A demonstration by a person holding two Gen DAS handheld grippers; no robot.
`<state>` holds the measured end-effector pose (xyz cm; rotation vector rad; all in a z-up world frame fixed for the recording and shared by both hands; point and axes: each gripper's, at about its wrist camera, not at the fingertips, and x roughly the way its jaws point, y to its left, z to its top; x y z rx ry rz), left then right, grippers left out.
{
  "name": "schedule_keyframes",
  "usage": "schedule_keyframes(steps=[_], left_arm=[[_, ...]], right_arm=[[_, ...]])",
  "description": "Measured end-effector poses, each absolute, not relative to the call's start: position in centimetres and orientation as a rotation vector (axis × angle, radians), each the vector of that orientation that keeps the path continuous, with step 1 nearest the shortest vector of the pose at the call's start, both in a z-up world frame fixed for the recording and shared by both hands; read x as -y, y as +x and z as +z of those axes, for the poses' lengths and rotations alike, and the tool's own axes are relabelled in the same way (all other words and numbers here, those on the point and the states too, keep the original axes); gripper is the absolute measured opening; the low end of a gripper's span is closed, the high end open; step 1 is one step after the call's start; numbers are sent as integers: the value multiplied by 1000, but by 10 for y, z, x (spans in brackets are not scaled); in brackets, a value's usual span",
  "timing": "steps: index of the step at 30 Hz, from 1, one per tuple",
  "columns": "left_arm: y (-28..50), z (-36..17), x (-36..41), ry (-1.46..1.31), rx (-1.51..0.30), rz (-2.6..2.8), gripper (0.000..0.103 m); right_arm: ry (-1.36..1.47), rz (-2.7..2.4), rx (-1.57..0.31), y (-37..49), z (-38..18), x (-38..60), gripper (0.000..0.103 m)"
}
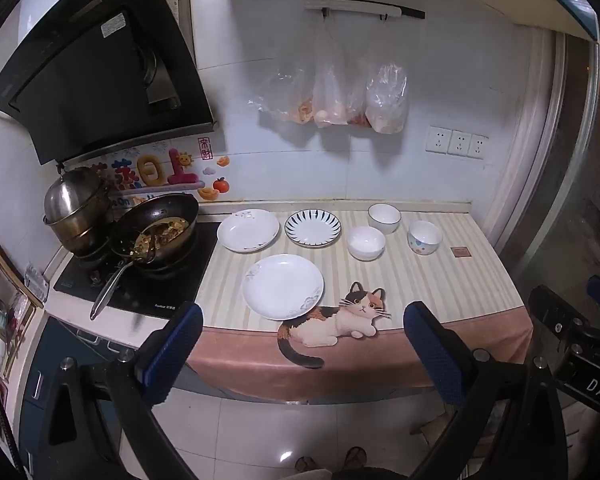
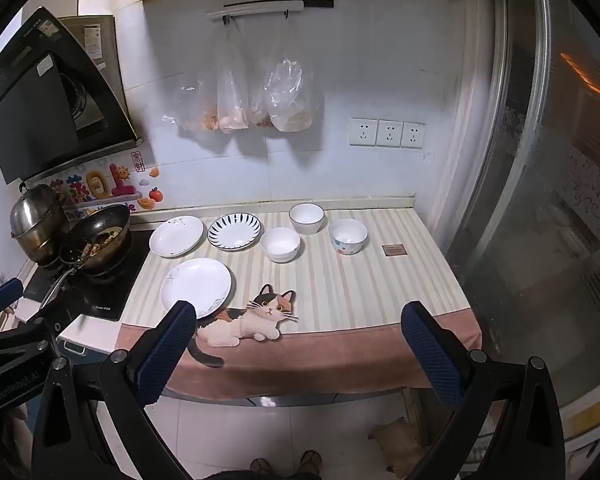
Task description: Organize plates and bowls
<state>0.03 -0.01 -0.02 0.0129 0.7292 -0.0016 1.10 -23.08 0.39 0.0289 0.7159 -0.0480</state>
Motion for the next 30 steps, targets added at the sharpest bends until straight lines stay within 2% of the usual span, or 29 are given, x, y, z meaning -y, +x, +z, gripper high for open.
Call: schedule_keyframes(steps=[30], left_arm=[[-10, 4, -5, 15, -724, 14, 103]], right_arm=[[40, -28, -709, 0, 18, 225, 103]])
